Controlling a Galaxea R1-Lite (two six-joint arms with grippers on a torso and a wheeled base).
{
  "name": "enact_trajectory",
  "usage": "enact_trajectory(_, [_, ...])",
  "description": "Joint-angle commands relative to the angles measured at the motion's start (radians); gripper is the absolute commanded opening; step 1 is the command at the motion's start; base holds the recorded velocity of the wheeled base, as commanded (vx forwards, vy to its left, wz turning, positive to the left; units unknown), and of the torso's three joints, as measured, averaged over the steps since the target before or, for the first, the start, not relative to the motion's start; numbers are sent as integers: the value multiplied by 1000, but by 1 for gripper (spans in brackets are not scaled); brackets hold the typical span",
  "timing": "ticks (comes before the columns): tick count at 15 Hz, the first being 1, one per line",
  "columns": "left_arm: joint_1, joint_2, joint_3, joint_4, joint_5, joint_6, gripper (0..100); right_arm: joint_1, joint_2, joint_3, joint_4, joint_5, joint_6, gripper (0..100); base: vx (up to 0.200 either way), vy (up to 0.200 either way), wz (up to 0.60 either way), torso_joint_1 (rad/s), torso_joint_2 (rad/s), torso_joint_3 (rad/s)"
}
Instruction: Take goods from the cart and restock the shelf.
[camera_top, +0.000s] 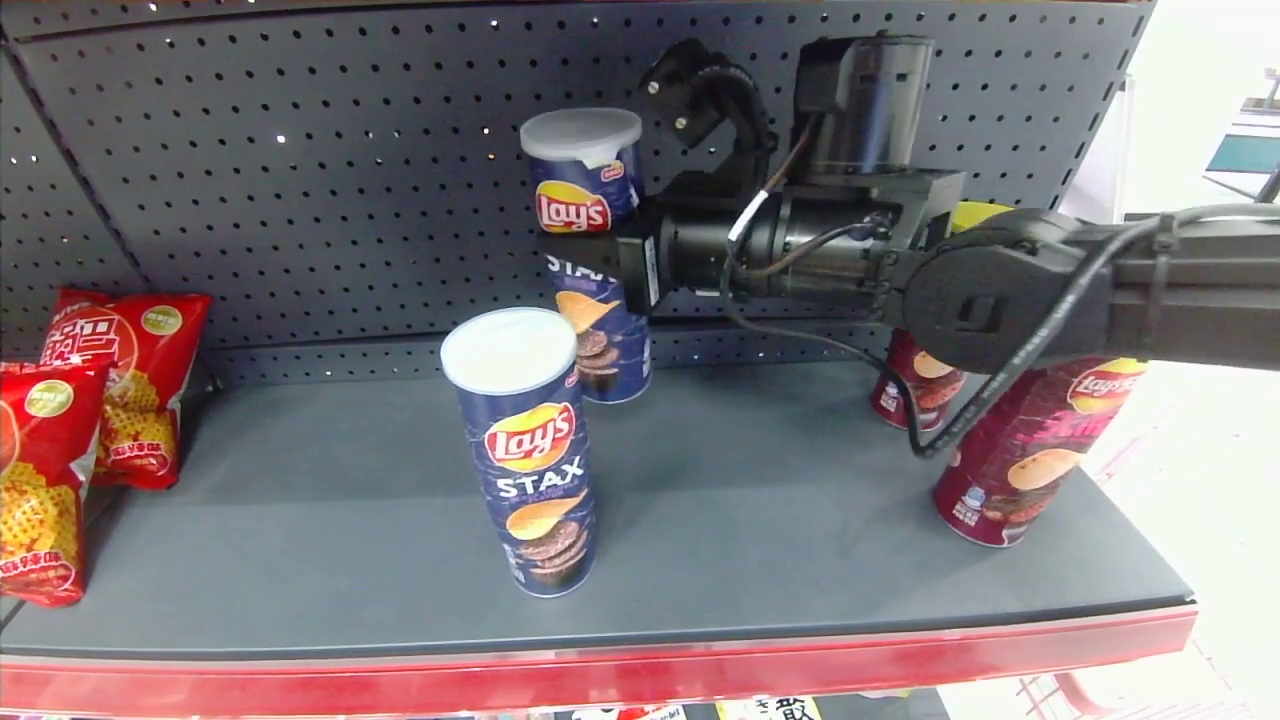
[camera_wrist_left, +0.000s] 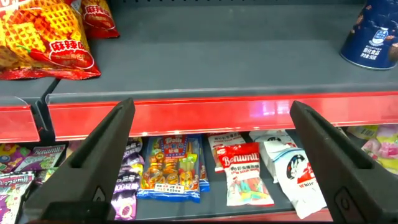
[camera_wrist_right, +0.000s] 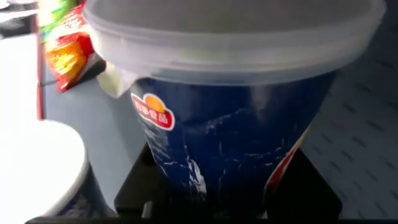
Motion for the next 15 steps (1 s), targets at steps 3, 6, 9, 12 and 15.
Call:
enact_trajectory(3, [0,1,0,0,0,0,100,-31,135,-98,4,160,-31,0,0,0,0,0,0,0])
enact_trajectory(6, [0,1,0,0,0,0,100,-33,225,-205,7,229,-28,0,0,0,0,0,0,0])
enact_trajectory(9, [0,1,0,0,0,0,100,-31,268,-239,44,305,-24,0,0,0,0,0,0,0])
enact_trajectory(12, [0,1,0,0,0,0,100,-30,291,-244,61,316,-23,0,0,0,0,0,0,0])
enact_trajectory(15, [1,1,0,0,0,0,100,-31,308,-245,62,328,-9,0,0,0,0,0,0,0])
